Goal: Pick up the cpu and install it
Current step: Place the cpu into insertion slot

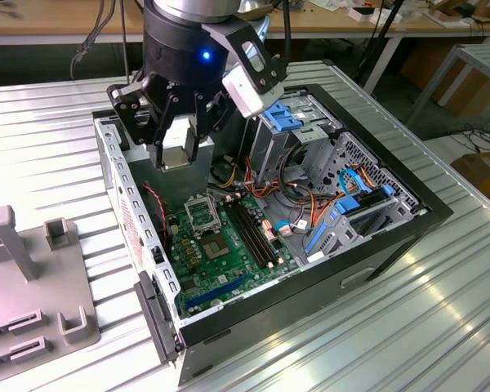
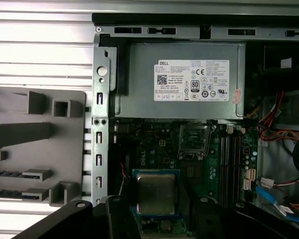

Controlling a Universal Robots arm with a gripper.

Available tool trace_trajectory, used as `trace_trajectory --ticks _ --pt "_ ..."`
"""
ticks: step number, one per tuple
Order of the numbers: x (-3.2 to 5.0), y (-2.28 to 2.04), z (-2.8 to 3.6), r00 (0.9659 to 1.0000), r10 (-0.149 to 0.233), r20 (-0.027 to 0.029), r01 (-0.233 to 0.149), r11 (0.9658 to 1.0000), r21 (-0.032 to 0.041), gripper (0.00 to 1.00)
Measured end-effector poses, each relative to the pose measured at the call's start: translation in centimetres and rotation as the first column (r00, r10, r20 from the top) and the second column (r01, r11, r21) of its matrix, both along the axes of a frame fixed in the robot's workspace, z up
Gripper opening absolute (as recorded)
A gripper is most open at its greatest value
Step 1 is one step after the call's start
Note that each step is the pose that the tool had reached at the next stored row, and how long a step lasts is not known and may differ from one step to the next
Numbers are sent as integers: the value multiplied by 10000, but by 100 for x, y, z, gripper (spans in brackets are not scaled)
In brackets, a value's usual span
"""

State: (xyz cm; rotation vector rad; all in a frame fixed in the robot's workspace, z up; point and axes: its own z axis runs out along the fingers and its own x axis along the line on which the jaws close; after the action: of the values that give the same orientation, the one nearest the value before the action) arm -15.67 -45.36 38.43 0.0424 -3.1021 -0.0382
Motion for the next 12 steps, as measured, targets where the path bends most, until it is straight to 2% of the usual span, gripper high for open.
trace_trajectory --ticks 4,5,6,8,12 --pt "5 -19 -7 10000 0 -2 0 10000 -1 47" --pt "32 -19 -25 10000 -2 4 2 10000 -4 47" --pt "51 -20 -70 10000 0 60 0 10000 -25 47" --pt "148 -19 -99 10000 0 61 1 10000 -45 47" --pt "168 -19 -113 10000 -1 60 1 10000 -53 47"
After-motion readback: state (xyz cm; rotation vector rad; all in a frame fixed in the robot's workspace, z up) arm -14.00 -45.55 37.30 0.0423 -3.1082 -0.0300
